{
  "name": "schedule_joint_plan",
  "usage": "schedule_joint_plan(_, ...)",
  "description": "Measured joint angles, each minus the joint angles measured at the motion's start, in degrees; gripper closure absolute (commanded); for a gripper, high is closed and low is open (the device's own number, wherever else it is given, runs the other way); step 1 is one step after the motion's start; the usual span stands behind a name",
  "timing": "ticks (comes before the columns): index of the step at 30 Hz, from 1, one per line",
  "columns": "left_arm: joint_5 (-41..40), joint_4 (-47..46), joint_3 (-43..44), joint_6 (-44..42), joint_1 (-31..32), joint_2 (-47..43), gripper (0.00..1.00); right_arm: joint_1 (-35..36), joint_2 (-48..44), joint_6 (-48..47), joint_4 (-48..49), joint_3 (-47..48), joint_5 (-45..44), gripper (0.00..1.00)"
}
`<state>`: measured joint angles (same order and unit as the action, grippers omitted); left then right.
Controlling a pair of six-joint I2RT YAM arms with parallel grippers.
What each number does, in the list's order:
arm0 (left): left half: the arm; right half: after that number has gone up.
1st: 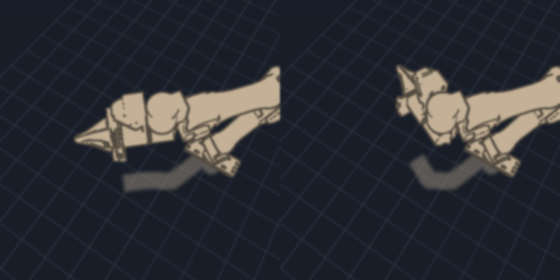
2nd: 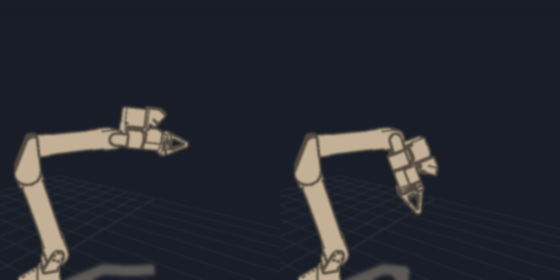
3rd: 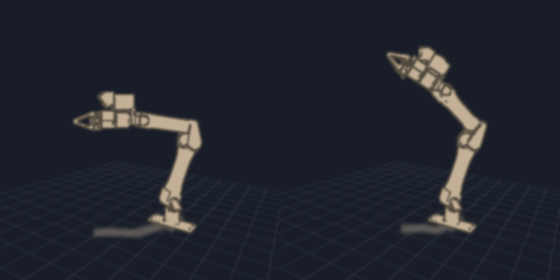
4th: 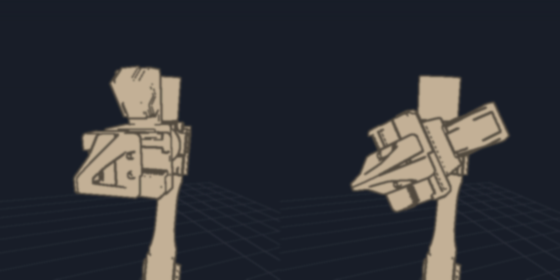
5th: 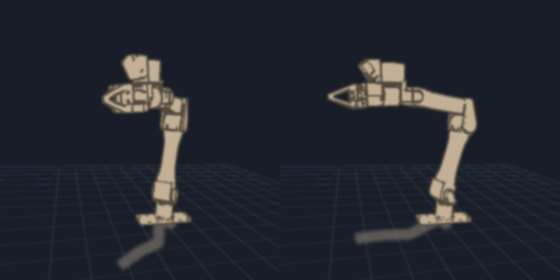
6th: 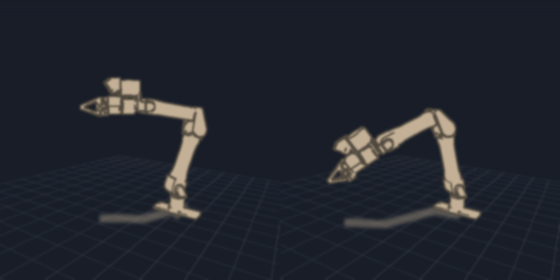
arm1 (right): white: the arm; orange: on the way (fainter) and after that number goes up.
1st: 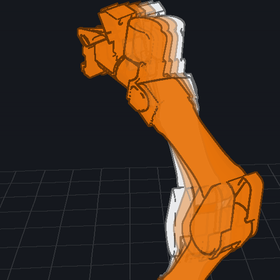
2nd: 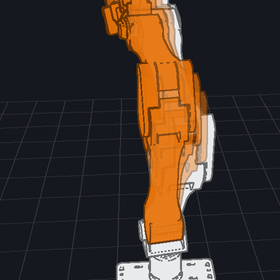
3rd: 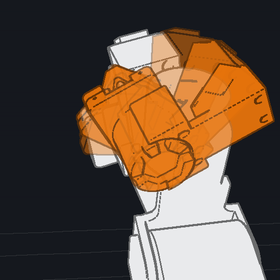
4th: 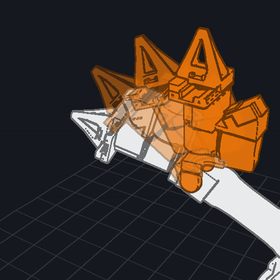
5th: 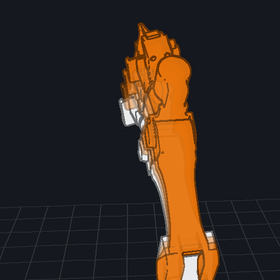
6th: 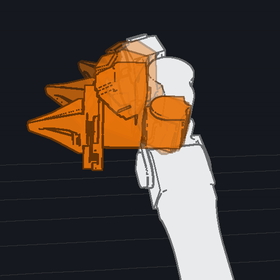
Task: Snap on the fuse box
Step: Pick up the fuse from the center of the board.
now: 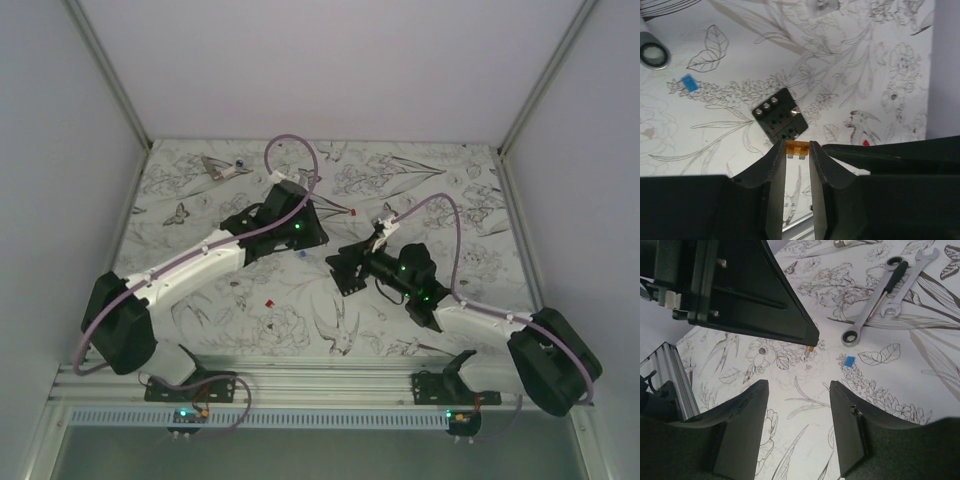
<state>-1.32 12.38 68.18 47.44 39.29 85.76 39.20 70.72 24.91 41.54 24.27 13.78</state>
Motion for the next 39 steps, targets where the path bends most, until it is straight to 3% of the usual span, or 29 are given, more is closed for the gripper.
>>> schedule_joint_plan(14, 1.73, -4.96, -0.98, 3.13, 1.99, -2.19, 0.84, 2.25, 3.34, 0.24, 7.58, 0.0, -4.55, 0.59)
schedule_joint_plan(21, 2.16, -5.18, -1.05, 3.13, 2.03, -2.25, 0.83, 2.25, 3.48, 0.2, 8.0, 0.02, -5.44, 0.71)
schedule_joint_plan(30, 3.54, -5.97, -1.07, 3.13, 2.69, -2.25, 0.83, 2.25, 3.72, -0.04, 8.02, 0.04, -6.01, 0.79)
schedule_joint_plan(36, 4.11, -6.43, -1.07, 3.15, 2.78, -2.25, 0.8, 2.25, 3.72, -0.17, 8.04, 0.07, -6.45, 0.98)
schedule_joint_plan(39, 4.24, -6.45, -1.07, 3.1, 2.78, -2.45, 0.76, 2.23, 3.72, -0.26, 7.93, 0.07, -6.82, 1.0)
